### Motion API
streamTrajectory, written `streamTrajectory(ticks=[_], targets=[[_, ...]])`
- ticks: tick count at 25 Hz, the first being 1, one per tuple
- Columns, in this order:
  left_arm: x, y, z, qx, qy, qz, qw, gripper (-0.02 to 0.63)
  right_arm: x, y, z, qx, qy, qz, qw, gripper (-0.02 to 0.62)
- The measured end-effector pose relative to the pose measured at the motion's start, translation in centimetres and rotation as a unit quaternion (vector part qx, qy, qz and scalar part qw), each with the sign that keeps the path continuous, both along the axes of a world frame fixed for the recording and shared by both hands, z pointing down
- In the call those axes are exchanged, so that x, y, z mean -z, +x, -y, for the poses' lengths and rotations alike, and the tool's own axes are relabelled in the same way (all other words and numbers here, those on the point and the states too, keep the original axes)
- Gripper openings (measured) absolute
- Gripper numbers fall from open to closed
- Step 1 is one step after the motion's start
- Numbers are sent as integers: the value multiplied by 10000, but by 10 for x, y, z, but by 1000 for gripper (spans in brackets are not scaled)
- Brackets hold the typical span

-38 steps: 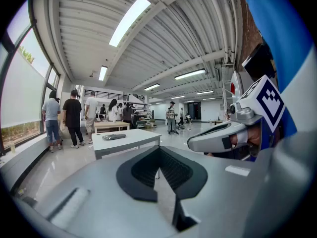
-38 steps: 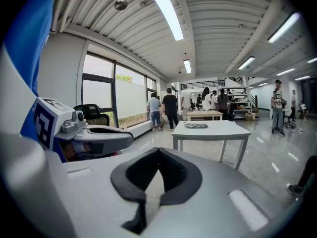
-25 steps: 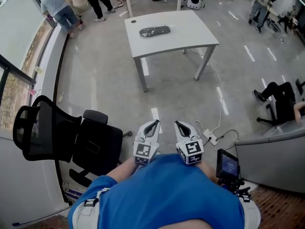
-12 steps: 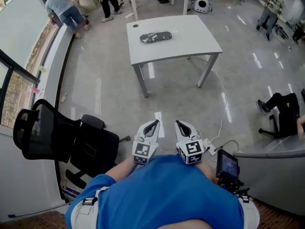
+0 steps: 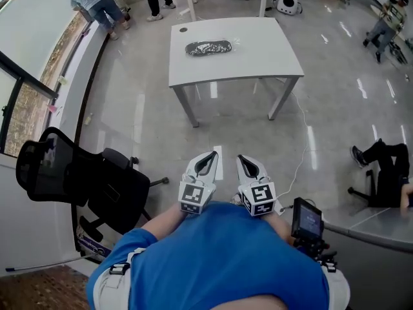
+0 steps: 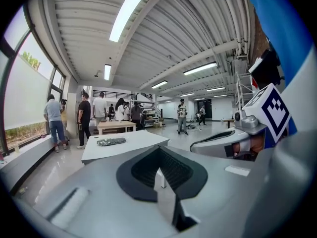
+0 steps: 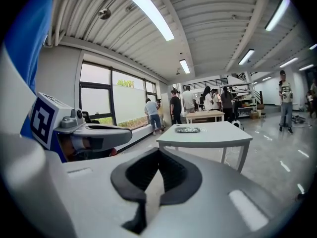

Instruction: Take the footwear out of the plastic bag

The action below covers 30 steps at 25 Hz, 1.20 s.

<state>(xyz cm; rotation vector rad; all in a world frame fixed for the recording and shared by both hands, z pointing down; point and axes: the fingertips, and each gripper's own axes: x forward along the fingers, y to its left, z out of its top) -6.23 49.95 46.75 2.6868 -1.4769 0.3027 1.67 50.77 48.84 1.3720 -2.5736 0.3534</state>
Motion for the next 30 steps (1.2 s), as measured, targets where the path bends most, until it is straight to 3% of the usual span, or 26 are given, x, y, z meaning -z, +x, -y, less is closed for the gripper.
streamTrajectory(ticks=[6,19,30], targets=[[-5,34,20,220,-71,97,9997,6,-7,33,24,181,-78,79,9998,3],[-9,60,60,267,-84,191,9994,6,-11,58,59,224,-77,125,9996,3],[-15,44,142,136,-49,-11,9999,6,-18,42,136,126,-101,-98,9998,3]])
